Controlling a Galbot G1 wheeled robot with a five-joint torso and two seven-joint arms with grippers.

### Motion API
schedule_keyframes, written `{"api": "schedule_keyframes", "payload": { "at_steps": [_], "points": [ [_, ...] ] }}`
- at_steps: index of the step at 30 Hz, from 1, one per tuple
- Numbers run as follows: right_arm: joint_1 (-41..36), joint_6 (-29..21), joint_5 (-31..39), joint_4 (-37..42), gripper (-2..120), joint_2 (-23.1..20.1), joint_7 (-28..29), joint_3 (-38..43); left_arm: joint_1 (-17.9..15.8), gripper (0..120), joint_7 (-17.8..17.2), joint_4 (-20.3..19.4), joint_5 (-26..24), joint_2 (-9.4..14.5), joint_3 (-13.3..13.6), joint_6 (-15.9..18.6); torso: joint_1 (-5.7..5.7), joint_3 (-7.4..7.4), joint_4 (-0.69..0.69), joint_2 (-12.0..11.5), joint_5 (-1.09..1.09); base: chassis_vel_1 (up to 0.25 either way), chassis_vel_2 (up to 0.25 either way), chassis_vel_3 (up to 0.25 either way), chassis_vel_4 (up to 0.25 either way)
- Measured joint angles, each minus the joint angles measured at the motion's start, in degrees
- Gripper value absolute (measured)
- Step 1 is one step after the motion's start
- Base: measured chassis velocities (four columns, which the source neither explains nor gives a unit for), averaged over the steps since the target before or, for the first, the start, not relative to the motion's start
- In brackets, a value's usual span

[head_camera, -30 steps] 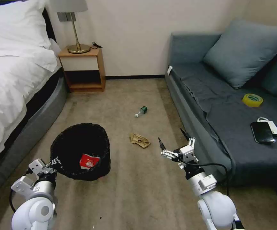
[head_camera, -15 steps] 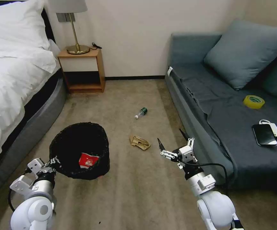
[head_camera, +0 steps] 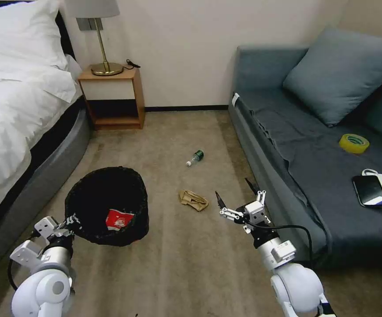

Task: Pick up the trash bin, then pick up the garbage on the floor and place it into the trash bin.

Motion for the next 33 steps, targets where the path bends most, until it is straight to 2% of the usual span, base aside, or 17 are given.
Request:
{"api": "schedule_keyframes", "payload": {
  "at_steps": [33],
  "points": [
    [0.3,-0.4,-0.2,-0.6,100,0.1,-0.3,0.2,-0.1,4,0.5,0.6,-0.4,-0.1,-1.2,0.0,0.00,0.00,0.00,0.0,0.00,-0.027,0.026,0.029,-0.029]
  ]
}}
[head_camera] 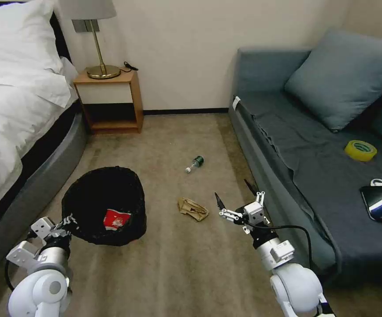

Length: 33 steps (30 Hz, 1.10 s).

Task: Pick up the trash bin, then pick up the garbage on the floor and place it into the trash bin.

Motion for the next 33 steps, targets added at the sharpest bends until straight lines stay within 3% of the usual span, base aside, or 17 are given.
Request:
{"api": "schedule_keyframes", "payload": {
  "at_steps": [33],
  "points": [
    [0.4,-0.2,0.0,-1.3,100,-0.4,-0.3,-0.3,-0.3,4,0.1,0.1,-0.1,0.2,0.2,0.0,0.00,0.00,0.00,0.0,0.00,-0.058,0.064,0.059,-0.063]
  ]
}}
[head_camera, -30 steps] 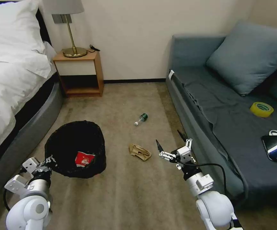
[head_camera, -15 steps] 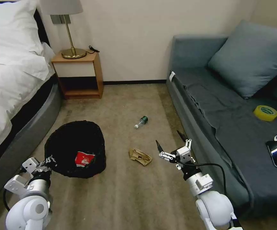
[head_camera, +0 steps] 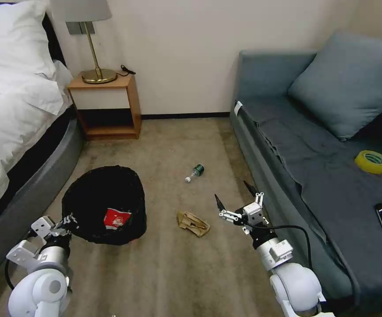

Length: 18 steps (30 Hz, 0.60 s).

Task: Pick up the trash bin, then pick up the garbage on the floor and place it into the trash bin.

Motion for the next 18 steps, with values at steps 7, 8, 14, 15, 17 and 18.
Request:
{"api": "schedule_keyframes", "payload": {
  "at_steps": [7,8,14,15,17,18],
  "points": [
    [0.2,-0.1,0.0,-0.5,100,0.0,-0.1,-0.1,-0.2,4,-0.1,0.0,0.0,0.0,0.1,0.0,0.00,0.00,0.00,0.0,0.00,-0.068,0.076,0.076,-0.074],
    [0.2,-0.1,0.0,-0.5,100,0.0,-0.1,-0.1,-0.2,4,-0.1,0.0,0.0,0.0,0.1,0.0,0.00,0.00,0.00,0.0,0.00,-0.068,0.079,0.074,-0.084],
    [0.4,-0.1,-0.1,-1.0,100,0.0,-0.2,-0.2,-0.3,4,-0.1,0.2,0.0,0.0,-0.2,0.0,0.00,0.00,0.00,0.0,0.00,-0.087,0.072,0.058,-0.080],
    [0.5,-0.1,-0.1,-1.1,100,0.0,-0.2,-0.3,-0.3,4,-0.1,0.2,0.0,0.0,-0.3,0.0,0.00,0.00,0.00,0.0,0.00,-0.076,0.079,0.070,-0.075],
    [0.6,-0.2,-0.2,-1.3,100,0.0,-0.3,-0.3,-0.2,4,-0.1,0.2,0.0,0.0,-0.4,0.0,0.00,0.00,0.00,0.0,0.00,-0.079,0.094,0.048,-0.068],
    [0.7,-0.2,-0.2,-1.4,100,0.1,-0.3,-0.4,-0.2,4,-0.1,0.2,0.0,0.0,-0.4,0.0,0.00,0.00,0.00,0.0,0.00,-0.082,0.053,0.072,-0.070]
  ]
}}
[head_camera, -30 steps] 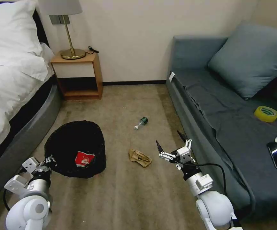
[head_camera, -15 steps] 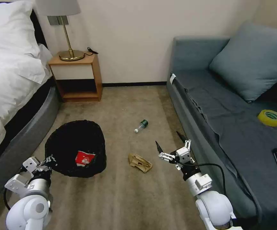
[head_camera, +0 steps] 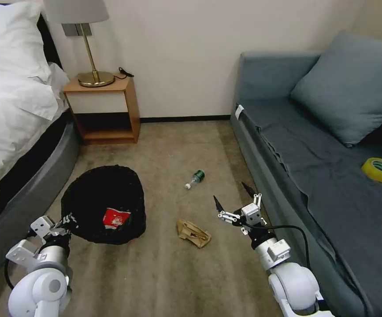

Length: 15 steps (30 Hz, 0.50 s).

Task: Pick up the trash bin, then pick up the garbage on the floor and place it into the trash bin.

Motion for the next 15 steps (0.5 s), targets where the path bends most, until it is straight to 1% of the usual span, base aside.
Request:
{"api": "schedule_keyframes", "payload": {
  "at_steps": [9,15],
  "points": [
    [0.6,-0.6,-0.1,-0.7,100,-0.1,0.0,-0.4,0.0,4,0.0,-0.1,0.0,-0.2,0.0,0.0,0.00,0.00,0.00,0.0,0.00,-0.070,0.062,0.075,-0.069],
    [1.1,-0.6,-0.2,-1.5,100,0.0,0.0,-0.6,-0.4,4,0.0,0.0,0.0,0.1,0.0,0.0,0.00,0.00,0.00,0.0,0.00,-0.070,0.077,0.070,-0.068]
  ]
}}
